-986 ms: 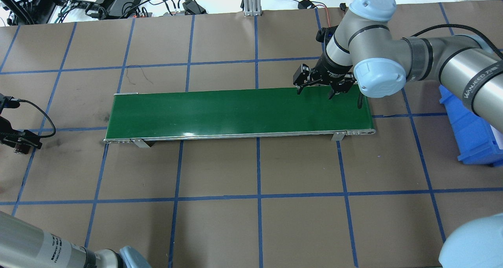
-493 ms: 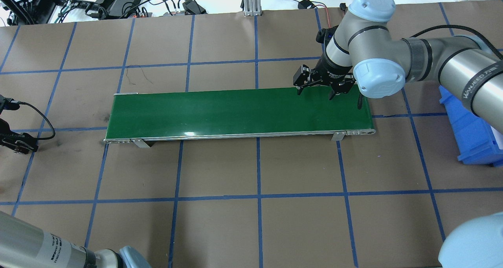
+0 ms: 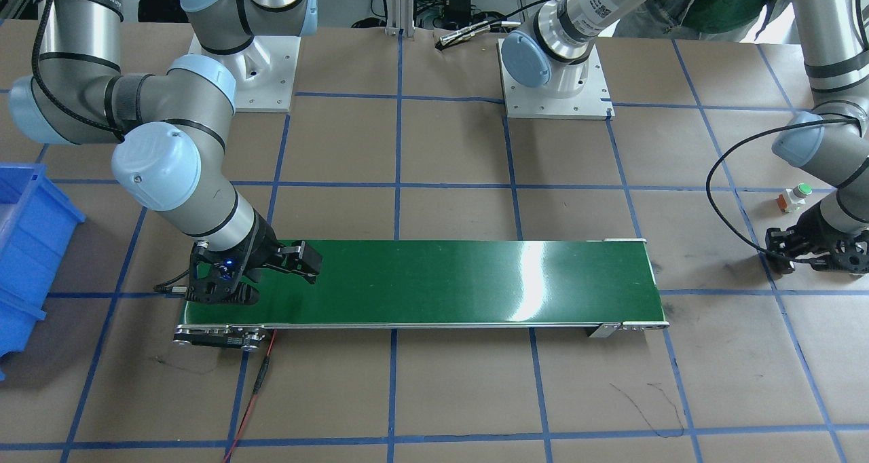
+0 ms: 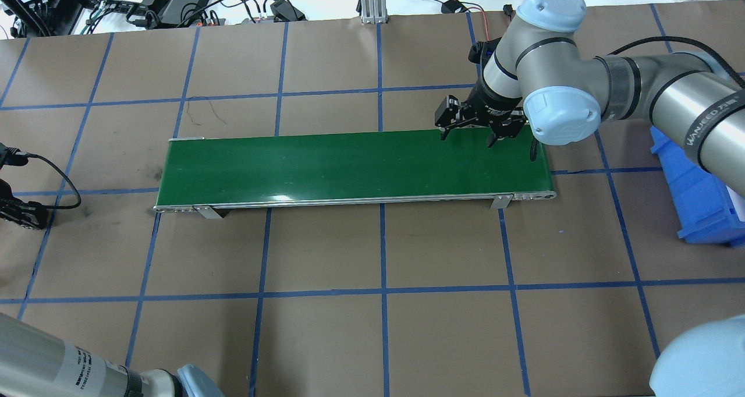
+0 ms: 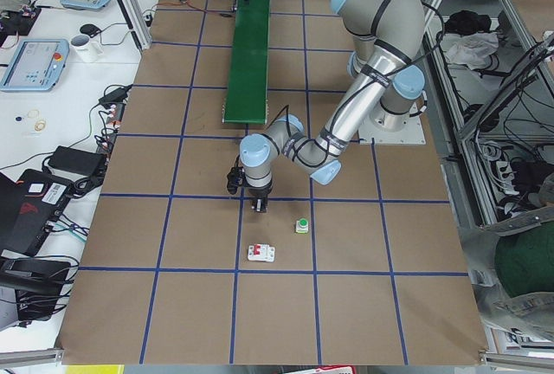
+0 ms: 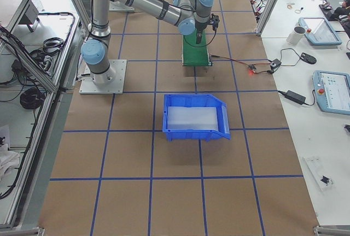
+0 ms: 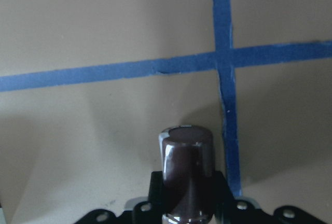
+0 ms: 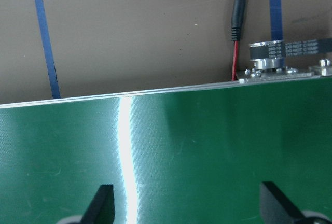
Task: Move capacitor from left to right
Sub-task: 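Close the left gripper around the brown capacitor and lift it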
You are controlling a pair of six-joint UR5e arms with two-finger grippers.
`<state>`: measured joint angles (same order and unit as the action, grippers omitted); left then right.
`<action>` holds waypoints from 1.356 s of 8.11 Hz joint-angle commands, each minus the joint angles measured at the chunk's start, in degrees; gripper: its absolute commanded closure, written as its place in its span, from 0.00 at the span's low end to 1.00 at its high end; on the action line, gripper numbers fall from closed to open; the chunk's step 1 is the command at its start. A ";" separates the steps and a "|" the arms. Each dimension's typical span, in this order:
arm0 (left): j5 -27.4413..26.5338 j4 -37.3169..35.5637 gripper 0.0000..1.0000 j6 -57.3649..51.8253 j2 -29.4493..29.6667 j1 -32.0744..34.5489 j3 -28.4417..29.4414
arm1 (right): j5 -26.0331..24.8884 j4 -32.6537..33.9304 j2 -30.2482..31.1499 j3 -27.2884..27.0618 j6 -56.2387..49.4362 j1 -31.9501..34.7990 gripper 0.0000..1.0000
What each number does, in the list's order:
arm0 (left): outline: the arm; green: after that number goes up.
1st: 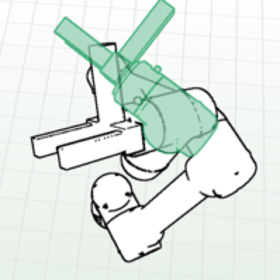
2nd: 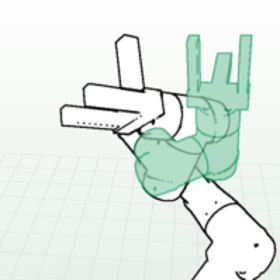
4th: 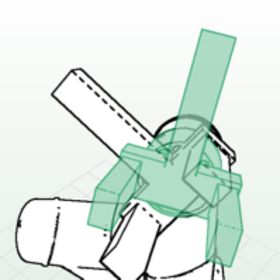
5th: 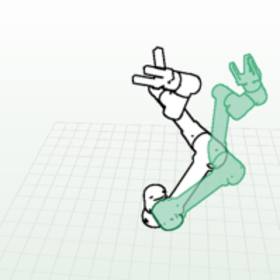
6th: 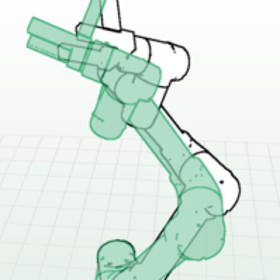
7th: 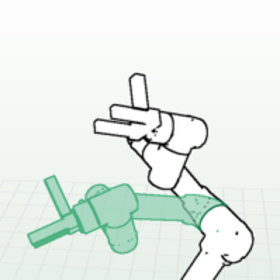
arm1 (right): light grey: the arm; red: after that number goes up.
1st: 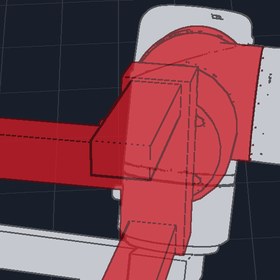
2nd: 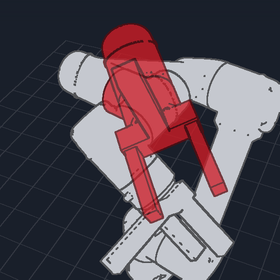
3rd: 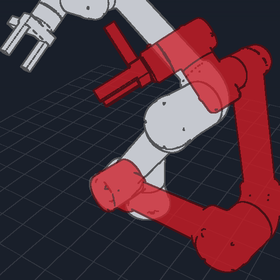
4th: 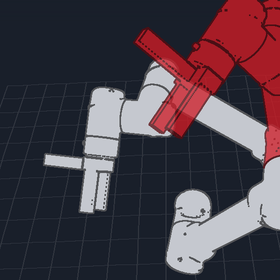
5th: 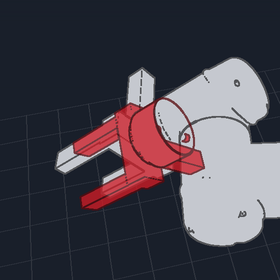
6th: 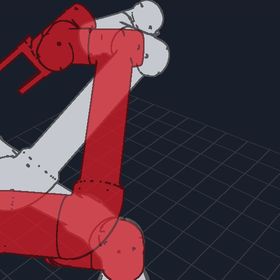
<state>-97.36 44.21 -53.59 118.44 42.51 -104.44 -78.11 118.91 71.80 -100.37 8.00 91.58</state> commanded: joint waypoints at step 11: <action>-8.81 23.35 0.85 25.86 -16.65 18.72 1.95 | 0.06 -0.08 0.27 0.79 0.17 0.00 0.00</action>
<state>-106.14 61.87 -35.79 104.73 56.04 -103.39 -78.16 118.83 72.04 -99.66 8.04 91.58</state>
